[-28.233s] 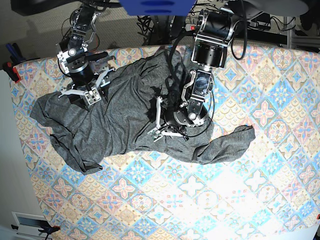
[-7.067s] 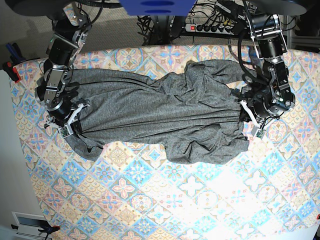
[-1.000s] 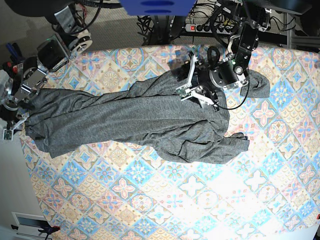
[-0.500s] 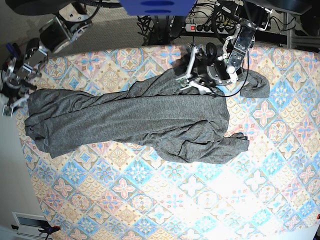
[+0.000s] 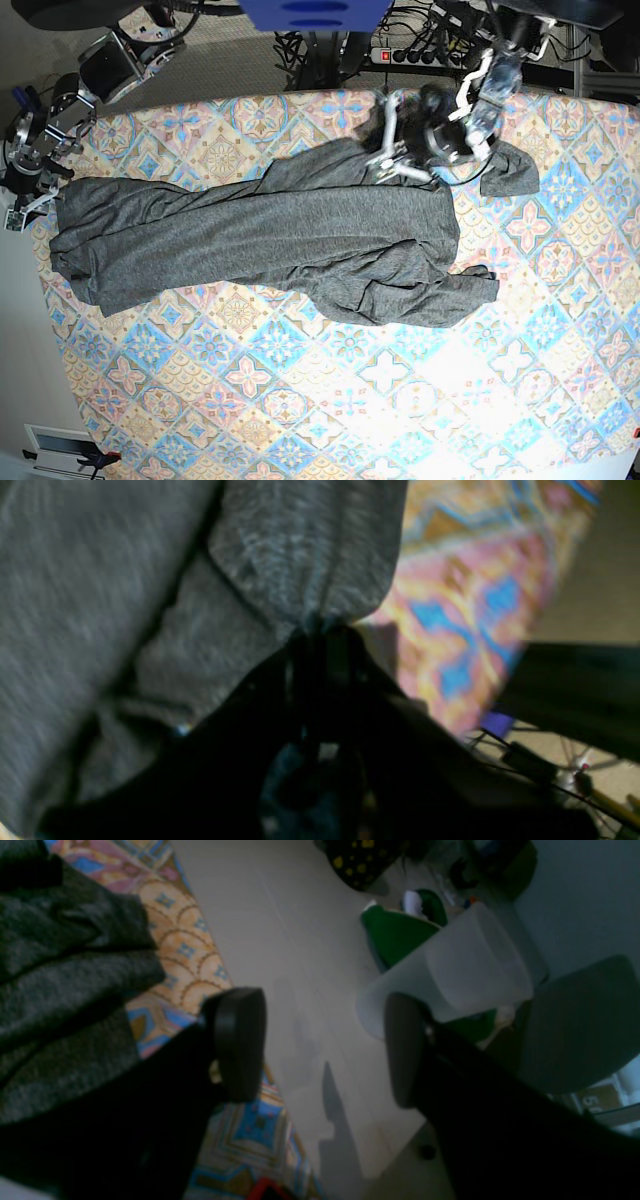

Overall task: Layout the t-shirt on the table in an organized manner, then fold the t-shirt properly
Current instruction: 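Release the shirt with the left gripper and move it toward the collar, then grasp the shirt corners with both grippers at the shirt's shoulder edge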

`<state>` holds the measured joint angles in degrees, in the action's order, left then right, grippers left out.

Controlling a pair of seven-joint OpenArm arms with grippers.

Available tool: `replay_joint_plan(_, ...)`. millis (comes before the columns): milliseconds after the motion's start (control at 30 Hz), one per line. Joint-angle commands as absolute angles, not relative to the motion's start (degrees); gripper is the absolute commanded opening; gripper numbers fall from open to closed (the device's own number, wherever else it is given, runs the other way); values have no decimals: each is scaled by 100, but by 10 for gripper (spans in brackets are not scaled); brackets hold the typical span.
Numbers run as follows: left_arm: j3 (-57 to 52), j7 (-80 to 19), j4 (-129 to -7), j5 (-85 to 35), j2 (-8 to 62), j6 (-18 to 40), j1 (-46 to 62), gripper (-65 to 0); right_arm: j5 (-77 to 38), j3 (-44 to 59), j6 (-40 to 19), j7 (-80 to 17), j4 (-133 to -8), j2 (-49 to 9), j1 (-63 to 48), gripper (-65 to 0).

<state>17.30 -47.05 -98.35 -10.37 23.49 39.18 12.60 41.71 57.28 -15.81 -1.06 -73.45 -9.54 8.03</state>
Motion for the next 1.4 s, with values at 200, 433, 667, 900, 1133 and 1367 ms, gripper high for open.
replay_joint_plan(200,980,-4927,-9666,-321,3301,4000,2062,-616,3310,5745,-2158,-13,-7451,-1112,866,-290)
replay_joint_plan(433,-171,-4919,-9622,-321,3292,4000,2158,-616,2589,5930,-3600,-57,-7468,-1077,848,-290)
replay_joint_plan(667,-171,-4919,-9622,-303,3169,4000,2158,-616,2193,6097,-4000,-1552,-7530,-1077,857,-290)
replay_joint_plan(900,-171,-4919,-9622,-163,3116,4000,2132,-616,2132,6070,-4000,-1877,-8268,-1059,497,-290)
replay_joint_plan(1133,-154,-4945,-9622,-110,3108,4000,2035,-616,2132,6053,-4000,-1895,-8760,-321,242,-290)
replay_joint_plan(1367,-171,-4945,-9622,-101,3116,4000,2035,-616,2149,5868,-4000,-1868,-8725,13,171,-290)
